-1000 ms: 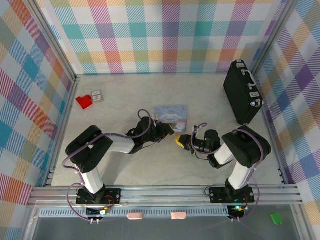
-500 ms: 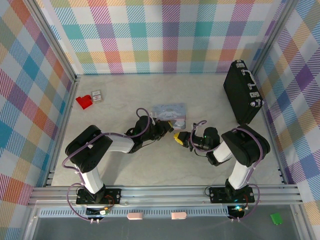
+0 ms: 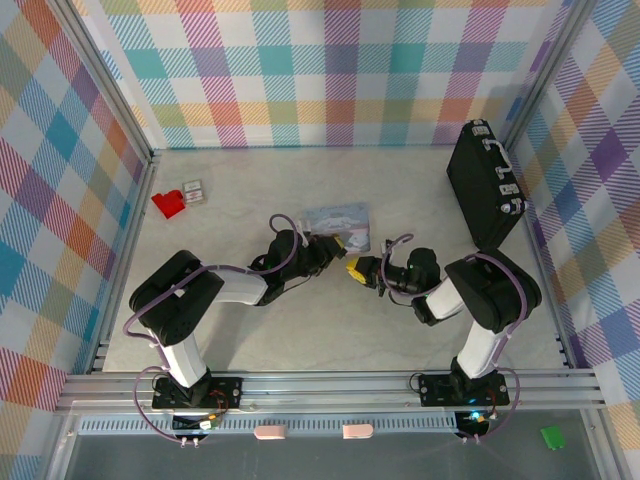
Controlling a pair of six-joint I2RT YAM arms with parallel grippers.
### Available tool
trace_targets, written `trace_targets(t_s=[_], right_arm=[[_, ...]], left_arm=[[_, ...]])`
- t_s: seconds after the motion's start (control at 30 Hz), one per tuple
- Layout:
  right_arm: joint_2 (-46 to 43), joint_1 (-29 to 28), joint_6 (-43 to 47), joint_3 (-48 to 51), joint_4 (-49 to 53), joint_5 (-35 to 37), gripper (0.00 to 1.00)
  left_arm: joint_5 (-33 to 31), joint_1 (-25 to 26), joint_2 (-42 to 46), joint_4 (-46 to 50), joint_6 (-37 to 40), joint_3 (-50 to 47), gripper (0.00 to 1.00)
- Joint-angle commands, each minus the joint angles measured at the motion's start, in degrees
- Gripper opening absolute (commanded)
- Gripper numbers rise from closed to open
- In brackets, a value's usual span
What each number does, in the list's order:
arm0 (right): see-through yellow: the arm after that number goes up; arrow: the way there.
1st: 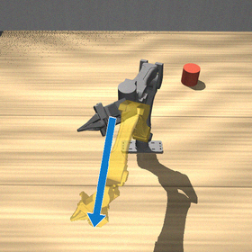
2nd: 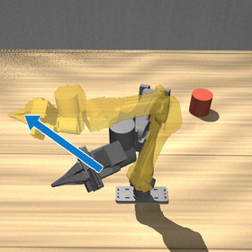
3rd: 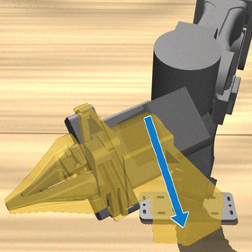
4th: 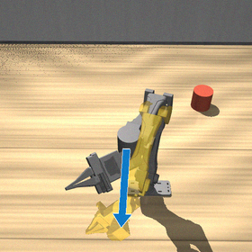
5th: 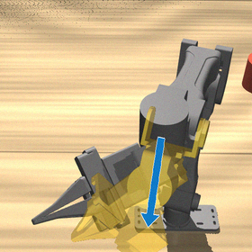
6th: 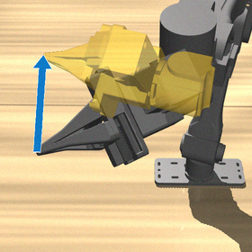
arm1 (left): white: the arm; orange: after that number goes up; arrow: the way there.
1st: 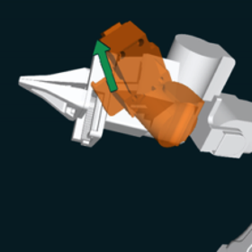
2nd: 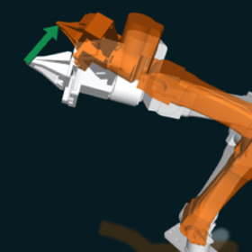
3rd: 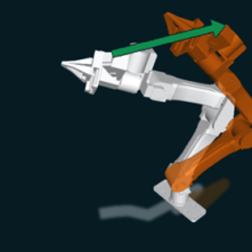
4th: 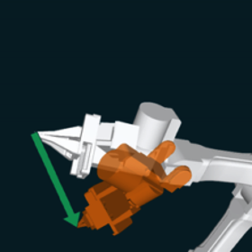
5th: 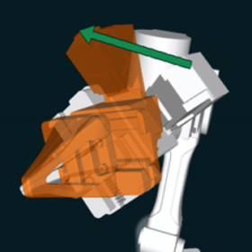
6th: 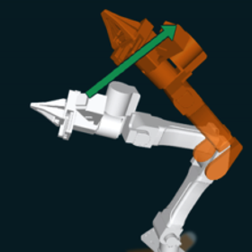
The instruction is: Unlock the padlock with the key
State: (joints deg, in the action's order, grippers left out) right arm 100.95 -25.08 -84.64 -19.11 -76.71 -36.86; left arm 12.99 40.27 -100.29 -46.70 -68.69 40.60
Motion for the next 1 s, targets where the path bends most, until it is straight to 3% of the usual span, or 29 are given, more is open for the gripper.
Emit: trace_targets(t_s=[0.0,0.17,0.7,0.97], right_arm=[[-1.01,1.04,-0.14,-2.85,-3.89,-0.57,0.00],[1.12,4.25,1.29,-3.59,-3.89,-3.54,0.00],[4.24,4.77,4.10,-7.63,-3.89,-7.47,0.00],[7.88,8.36,5.30,-9.19,-3.89,-10.73,0.00]], left_arm=[[6.69,1.73,2.97,-6.53,-2.23,-0.27,0.00],[7.93,1.93,4.13,-6.83,-3.42,0.00,0.00],[9.92,4.09,1.32,-5.95,-3.21,1.69,0.00],[10.31,4.44,1.56,-5.39,-2.99,1.65,0.00]])
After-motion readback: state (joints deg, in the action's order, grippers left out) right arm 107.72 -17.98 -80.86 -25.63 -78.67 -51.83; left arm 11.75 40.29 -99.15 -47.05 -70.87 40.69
